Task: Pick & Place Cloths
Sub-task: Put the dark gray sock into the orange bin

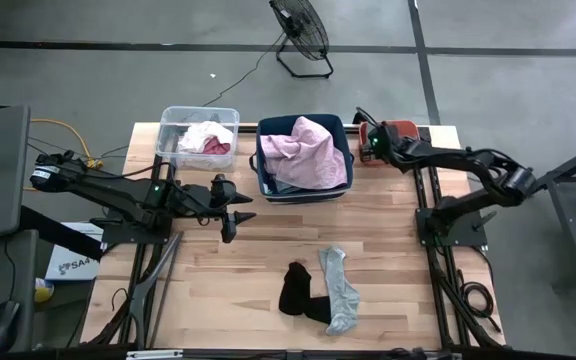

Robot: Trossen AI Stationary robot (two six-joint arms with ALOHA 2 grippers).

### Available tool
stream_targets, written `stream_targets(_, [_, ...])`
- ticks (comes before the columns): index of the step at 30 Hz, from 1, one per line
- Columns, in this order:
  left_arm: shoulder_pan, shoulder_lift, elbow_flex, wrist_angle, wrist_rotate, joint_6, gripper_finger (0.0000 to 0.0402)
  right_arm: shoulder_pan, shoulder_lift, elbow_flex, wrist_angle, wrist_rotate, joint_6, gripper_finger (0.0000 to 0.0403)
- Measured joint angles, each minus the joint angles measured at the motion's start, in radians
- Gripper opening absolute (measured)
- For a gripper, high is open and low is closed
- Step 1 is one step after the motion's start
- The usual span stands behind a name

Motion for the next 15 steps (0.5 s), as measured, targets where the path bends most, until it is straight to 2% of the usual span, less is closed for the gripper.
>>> stream_targets(8, [0.0,0.0,0.0,0.0,0.0,0.0,0.0207,0.031,-0.128,0.0,0.027,0.074,-0.009,0.0003])
stream_targets(15, [0.0,0.0,0.0,0.001,0.0,0.0,0.0207,0.025,-0.116,0.0,0.188,0.076,-0.073,0.0003])
